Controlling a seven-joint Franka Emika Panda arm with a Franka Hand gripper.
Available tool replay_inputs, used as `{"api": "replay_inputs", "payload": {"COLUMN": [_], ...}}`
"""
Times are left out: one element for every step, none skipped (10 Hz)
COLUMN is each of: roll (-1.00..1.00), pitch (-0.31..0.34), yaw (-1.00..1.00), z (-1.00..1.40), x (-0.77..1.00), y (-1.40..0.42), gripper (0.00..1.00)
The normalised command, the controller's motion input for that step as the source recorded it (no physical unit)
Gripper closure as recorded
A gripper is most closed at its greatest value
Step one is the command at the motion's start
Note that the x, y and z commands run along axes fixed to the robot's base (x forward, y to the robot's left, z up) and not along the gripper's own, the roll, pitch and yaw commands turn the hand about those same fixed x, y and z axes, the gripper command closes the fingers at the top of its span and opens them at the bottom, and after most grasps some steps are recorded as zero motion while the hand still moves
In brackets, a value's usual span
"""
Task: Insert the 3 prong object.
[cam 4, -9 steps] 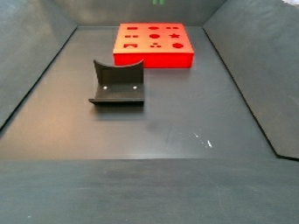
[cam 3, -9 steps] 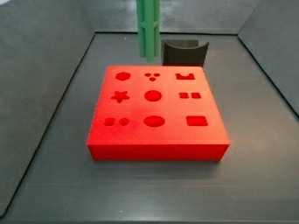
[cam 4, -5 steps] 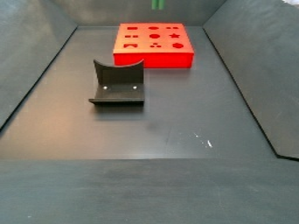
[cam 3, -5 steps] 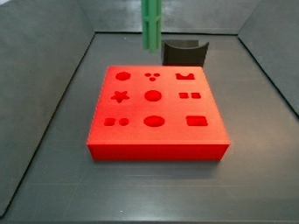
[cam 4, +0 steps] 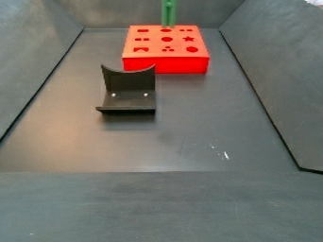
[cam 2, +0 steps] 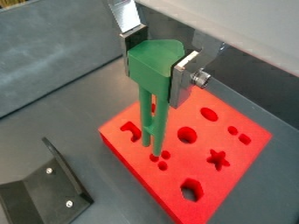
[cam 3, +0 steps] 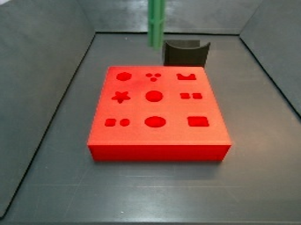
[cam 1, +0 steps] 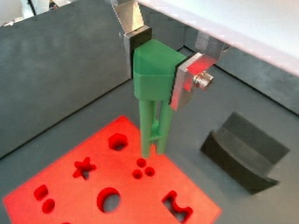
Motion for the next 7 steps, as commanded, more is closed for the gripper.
{"api": "replay_inputs", "payload": {"roll": [0.15,0.00,0.00,0.02,0.00,0.00,0.01], "pitch": [0.000,0.000,-0.019,-0.037,-0.126,-0.100,-0.090], "yaw": [0.01,0.00,0.00,0.00,0.00,0.00,0.00], "z": [-0.34,-0.01,-0.25,-0.39,-0.39,-0.33,-0.35], "x": [0.01,0.05,0.27,0.22,0.00,0.04,0.00], "y": [-0.25,-0.04,-0.06,-0.02,0.00,0.00,0.00], "gripper": [1.00,1.00,1.00,1.00,1.00,1.00,1.00]}}
